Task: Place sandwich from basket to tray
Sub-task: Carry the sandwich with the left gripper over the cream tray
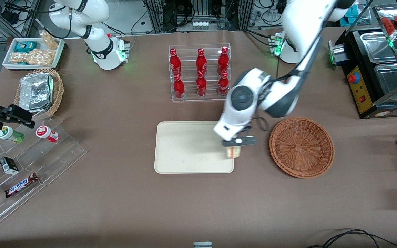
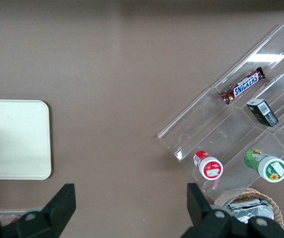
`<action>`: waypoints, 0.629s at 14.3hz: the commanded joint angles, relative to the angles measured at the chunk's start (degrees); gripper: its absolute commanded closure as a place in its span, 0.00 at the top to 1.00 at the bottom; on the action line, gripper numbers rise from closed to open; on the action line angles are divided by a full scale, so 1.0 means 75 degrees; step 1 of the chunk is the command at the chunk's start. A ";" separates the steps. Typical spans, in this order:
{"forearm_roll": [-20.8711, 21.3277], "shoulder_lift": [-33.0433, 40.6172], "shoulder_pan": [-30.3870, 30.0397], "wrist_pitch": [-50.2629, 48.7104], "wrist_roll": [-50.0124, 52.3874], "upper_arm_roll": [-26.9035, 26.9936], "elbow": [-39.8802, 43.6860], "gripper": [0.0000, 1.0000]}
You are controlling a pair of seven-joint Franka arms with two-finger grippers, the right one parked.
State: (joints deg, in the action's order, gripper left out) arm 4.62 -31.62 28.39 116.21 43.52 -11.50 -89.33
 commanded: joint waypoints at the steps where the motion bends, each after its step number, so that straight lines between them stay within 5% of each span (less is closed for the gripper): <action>1: 0.0075 -0.1324 0.0642 -0.0131 0.0232 0.0103 0.1561 0.06; 9: 0.0414 -0.2557 0.1558 0.0361 0.0806 0.0150 0.2501 0.19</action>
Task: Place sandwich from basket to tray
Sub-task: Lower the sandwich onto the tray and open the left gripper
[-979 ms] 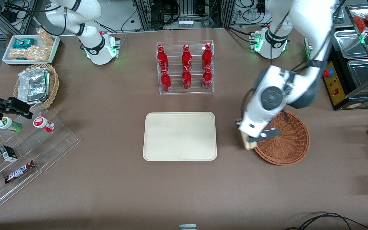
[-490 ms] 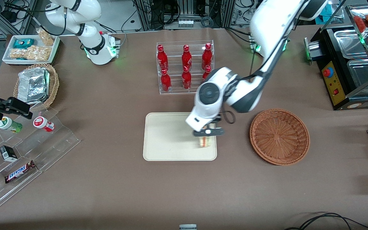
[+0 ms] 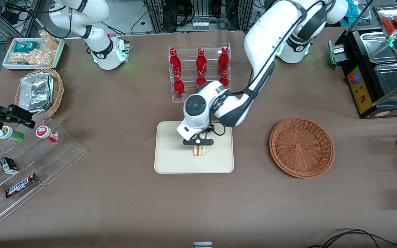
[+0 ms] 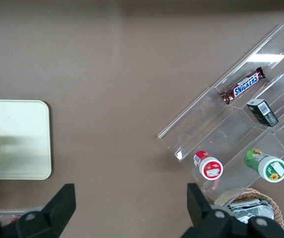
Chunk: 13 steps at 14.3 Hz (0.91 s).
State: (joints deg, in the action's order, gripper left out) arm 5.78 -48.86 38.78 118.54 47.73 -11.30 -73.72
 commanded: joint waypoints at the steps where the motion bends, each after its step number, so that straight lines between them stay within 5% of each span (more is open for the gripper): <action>1: 0.0261 -0.0259 0.0173 0.0074 0.0407 0.0124 0.0431 0.29; 4: 0.0273 -0.0247 0.0161 0.0308 0.0865 0.0135 0.0443 0.66; 6: 0.0273 -0.0165 0.0126 0.0238 0.0889 0.0135 0.0513 0.74; 8: 0.0284 -0.0037 0.0126 0.0168 0.0971 0.0263 0.0513 1.00; 13: 0.0203 0.0665 -0.0013 -0.0815 0.0995 0.0405 0.0525 1.00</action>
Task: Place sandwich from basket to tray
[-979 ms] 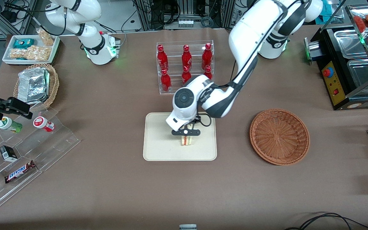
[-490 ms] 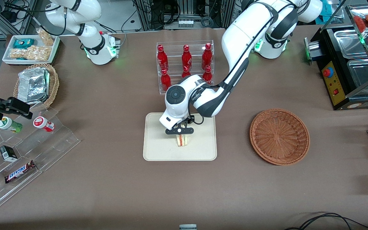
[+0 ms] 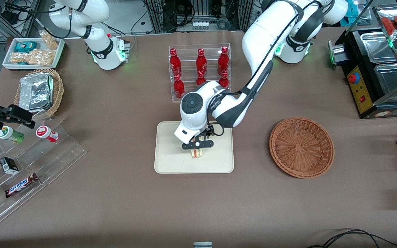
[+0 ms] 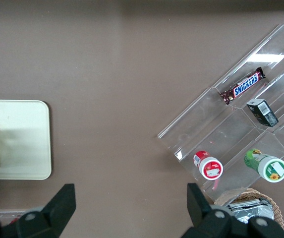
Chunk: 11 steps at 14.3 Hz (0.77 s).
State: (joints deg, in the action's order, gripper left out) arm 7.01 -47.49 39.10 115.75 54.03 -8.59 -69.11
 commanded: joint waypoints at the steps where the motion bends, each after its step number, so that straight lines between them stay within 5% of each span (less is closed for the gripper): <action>1: -0.0021 0.0740 -0.0231 -0.0665 0.0120 0.0033 -0.0101 1.00; 3: -0.0044 0.1360 -0.0699 -0.1379 -0.0148 -0.0014 -0.0195 1.00; 6: -0.1237 0.2507 -0.1472 -0.2271 -0.1516 0.0009 -0.0696 1.00; 11: -0.1287 0.4056 -0.3100 -0.4832 -0.3004 0.0021 -0.1004 1.00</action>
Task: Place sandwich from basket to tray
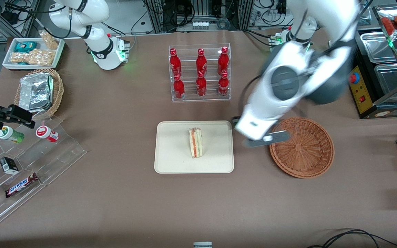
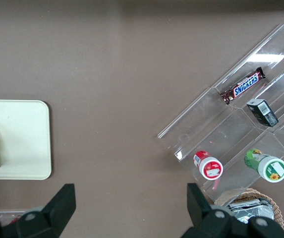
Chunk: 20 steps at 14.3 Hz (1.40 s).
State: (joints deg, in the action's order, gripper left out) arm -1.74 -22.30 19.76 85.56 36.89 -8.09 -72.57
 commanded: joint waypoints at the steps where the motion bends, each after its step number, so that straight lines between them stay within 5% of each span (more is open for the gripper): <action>1: -0.0108 0.0909 -0.0780 -0.1417 -0.1233 -0.0035 -0.0543 1.00; 4: 0.0044 0.1379 -0.1659 -0.2429 -0.2268 -0.0012 -0.0589 1.00; 7: 0.1483 0.1672 -0.1767 -0.2421 -0.2386 -0.0035 -0.1477 1.00; 13: 0.1065 0.2644 -0.2900 -0.2360 -0.3509 -0.0023 -0.2183 1.00; 16: 0.1193 0.3089 -0.3757 -0.2759 -0.5232 -0.0012 -0.2183 1.00; 20: 0.1135 0.3266 -0.3912 -0.2900 -0.5002 -0.0023 -0.2148 1.00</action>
State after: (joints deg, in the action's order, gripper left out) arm 7.49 0.62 -9.76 64.31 -1.77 -7.49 -86.96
